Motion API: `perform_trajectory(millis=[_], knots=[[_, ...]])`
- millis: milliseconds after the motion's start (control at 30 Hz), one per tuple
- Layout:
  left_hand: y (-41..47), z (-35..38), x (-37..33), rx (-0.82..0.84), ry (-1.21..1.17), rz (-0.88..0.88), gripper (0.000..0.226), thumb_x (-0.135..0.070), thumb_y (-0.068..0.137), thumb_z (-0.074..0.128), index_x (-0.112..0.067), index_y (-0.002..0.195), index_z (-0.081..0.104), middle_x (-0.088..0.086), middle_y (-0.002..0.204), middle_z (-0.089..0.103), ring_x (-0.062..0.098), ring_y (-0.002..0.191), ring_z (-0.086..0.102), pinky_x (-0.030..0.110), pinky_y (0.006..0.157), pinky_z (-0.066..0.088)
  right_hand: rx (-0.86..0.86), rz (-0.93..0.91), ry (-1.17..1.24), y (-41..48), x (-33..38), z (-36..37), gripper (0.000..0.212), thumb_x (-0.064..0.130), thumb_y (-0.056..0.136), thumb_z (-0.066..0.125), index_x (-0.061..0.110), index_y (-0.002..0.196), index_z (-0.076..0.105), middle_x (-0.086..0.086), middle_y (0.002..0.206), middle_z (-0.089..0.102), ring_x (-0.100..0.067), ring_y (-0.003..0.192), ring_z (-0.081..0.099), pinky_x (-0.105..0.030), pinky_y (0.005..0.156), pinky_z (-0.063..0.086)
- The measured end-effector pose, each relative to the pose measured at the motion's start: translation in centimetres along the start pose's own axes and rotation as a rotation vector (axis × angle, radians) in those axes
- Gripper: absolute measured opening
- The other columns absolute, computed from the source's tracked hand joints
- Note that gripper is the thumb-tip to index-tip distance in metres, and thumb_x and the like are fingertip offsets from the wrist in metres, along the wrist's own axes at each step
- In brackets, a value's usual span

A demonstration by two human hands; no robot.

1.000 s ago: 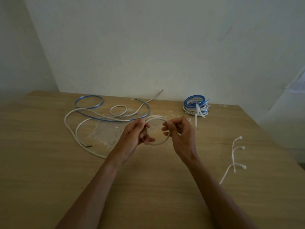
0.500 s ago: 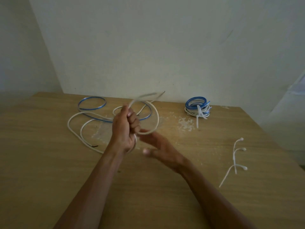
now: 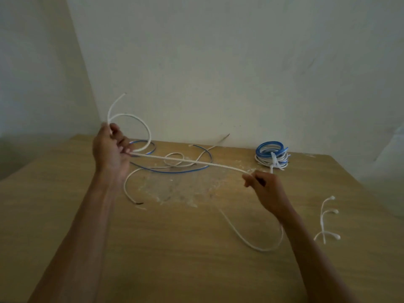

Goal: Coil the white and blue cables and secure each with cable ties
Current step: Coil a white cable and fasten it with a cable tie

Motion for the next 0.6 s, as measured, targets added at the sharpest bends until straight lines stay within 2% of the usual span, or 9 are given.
perform_trajectory(millis=[100,200,233,300,333,400,500,567,600], knots=[[-0.4,0.6,1.5,0.090,0.041,-0.061,0.029,-0.014,0.100,0.032,-0.021,0.077,0.047,-0.011,0.045,0.028,0.005,0.039,0.023,0.020,0.041,0.025,0.025,0.257,0.481,0.3,-1.2,0.2,0.035,0.025,0.105,0.050,0.010,0.074,0.054,0.002,0.055,0.036,-0.008,0.046,0.033,-0.023,0.044,0.028],[-2.9,2.7,5.6,0.260,0.185,-0.080,0.028,-0.018,0.105,0.035,-0.018,0.078,0.045,-0.012,0.047,0.032,0.003,0.039,0.027,0.021,0.042,0.026,-0.099,0.558,0.790,0.6,-2.5,1.1,0.027,0.014,0.100,0.037,0.013,0.077,0.052,0.006,0.053,0.029,-0.007,0.042,0.023,-0.022,0.038,0.018],[-3.9,3.4,7.2,0.325,0.254,-0.072,0.028,-0.021,0.106,0.037,-0.017,0.079,0.044,-0.013,0.048,0.033,0.003,0.040,0.028,0.022,0.044,0.027,-0.152,0.571,0.870,0.7,-2.3,1.0,0.027,0.012,0.099,0.035,0.012,0.080,0.054,0.007,0.053,0.030,-0.006,0.042,0.024,-0.021,0.038,0.019],[-6.0,4.3,10.3,0.417,0.382,-0.062,0.029,-0.021,0.108,0.037,-0.015,0.083,0.048,-0.014,0.052,0.036,0.003,0.044,0.029,0.025,0.050,0.027,-0.169,0.464,0.954,1.0,-0.9,1.0,0.028,0.013,0.105,0.035,0.009,0.096,0.061,0.005,0.059,0.037,-0.006,0.045,0.028,-0.020,0.040,0.025],[-6.7,4.5,11.7,0.437,0.421,-0.066,0.029,-0.019,0.109,0.036,-0.014,0.085,0.050,-0.014,0.054,0.036,0.004,0.046,0.030,0.027,0.053,0.026,-0.153,0.369,0.908,1.1,0.1,1.1,0.027,0.016,0.107,0.036,0.009,0.107,0.063,0.005,0.062,0.041,-0.006,0.046,0.030,-0.019,0.042,0.027],[-8.0,4.9,14.0,0.445,0.441,-0.092,0.030,-0.019,0.109,0.035,-0.013,0.088,0.056,-0.014,0.055,0.035,0.005,0.049,0.029,0.028,0.056,0.025,-0.125,0.153,0.616,0.6,2.5,1.7,0.027,0.017,0.108,0.040,0.011,0.122,0.063,0.009,0.064,0.045,-0.005,0.048,0.033,-0.019,0.043,0.029],[-9.8,6.0,16.4,0.447,0.384,-0.204,0.040,-0.042,0.102,0.041,-0.014,0.090,0.066,-0.009,0.057,0.035,0.006,0.049,0.031,0.027,0.054,0.026,-0.141,-0.156,0.105,-1.0,6.3,3.6,0.027,0.018,0.107,0.043,0.011,0.115,0.067,0.014,0.072,0.051,-0.002,0.060,0.045,-0.020,0.055,0.038],[-10.9,6.6,16.9,0.482,0.361,-0.247,0.047,-0.052,0.102,0.041,-0.017,0.097,0.072,0.000,0.067,0.053,0.015,0.060,0.051,0.030,0.059,0.040,-0.027,-0.275,-0.080,-2.5,8.1,6.5,0.032,0.020,0.106,0.039,0.012,0.129,0.061,0.008,0.093,0.053,-0.005,0.075,0.051,-0.019,0.066,0.046],[-11.1,6.5,17.1,0.469,0.327,-0.271,0.046,-0.049,0.104,0.041,-0.014,0.101,0.071,0.004,0.076,0.063,0.019,0.071,0.061,0.032,0.066,0.048,0.030,-0.304,-0.127,-3.2,8.5,7.6,0.035,0.019,0.106,0.041,0.014,0.137,0.057,0.007,0.100,0.051,-0.006,0.079,0.052,-0.017,0.070,0.047]])
Point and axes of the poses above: each hand's wrist, its own y-axis towards the middle knuckle, its own z-axis out of the palm, x = y × z, the point moved 8 cm from there along y, towards the middle knuckle
